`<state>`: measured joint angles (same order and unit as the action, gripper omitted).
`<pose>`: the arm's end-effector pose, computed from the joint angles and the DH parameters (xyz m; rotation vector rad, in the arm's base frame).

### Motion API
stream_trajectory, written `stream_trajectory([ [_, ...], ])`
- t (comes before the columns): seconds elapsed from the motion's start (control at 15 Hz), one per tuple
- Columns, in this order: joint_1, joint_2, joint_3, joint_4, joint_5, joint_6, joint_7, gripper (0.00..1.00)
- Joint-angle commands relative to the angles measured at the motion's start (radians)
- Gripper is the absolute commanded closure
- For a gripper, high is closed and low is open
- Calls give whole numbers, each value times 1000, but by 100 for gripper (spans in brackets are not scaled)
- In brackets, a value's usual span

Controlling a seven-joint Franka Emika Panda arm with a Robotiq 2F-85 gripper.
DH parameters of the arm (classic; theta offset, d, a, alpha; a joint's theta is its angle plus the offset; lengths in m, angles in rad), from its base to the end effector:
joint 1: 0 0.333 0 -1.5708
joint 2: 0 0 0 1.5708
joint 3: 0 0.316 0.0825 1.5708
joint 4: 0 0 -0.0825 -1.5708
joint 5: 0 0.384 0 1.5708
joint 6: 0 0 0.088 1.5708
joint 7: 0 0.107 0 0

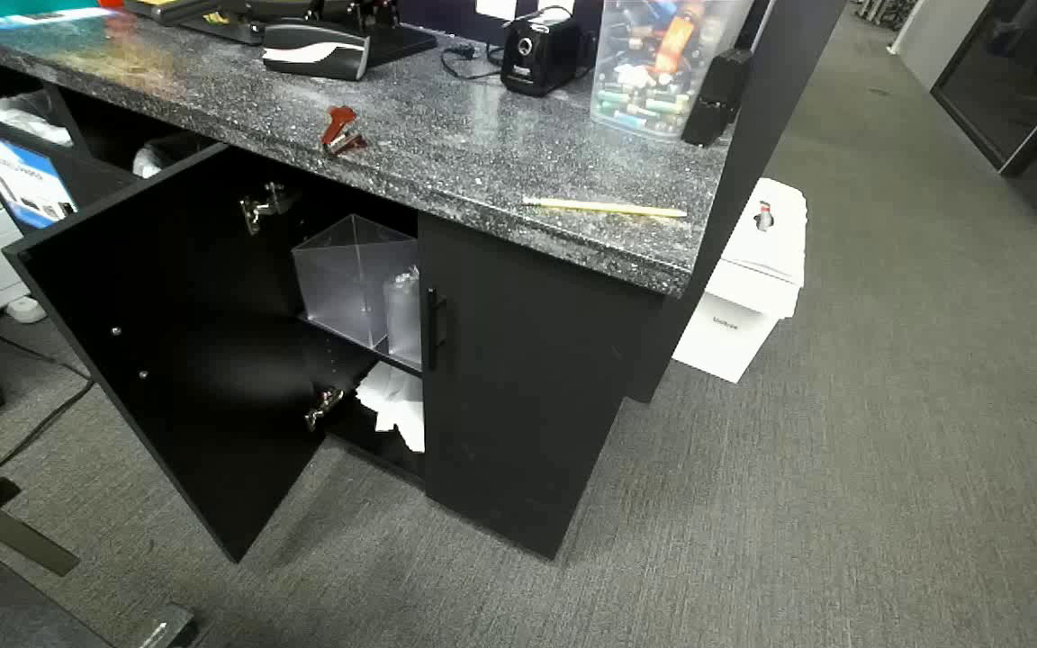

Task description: Close the cabinet door

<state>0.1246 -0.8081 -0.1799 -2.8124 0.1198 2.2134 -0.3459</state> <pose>0.3209 -0.0095 0.4354 -2.9005 -0.3940 -0.3446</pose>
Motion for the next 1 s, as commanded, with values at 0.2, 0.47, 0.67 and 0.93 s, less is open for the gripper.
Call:
stream_trajectory([
  [0.2,-7,8,7,-14,6,-4,-4,0],
  [0.47,19,99,37,46,15,19,24,0],
  [0.67,72,269,106,160,34,58,69,0],
  [0.93,127,496,186,320,65,115,109,0],
])
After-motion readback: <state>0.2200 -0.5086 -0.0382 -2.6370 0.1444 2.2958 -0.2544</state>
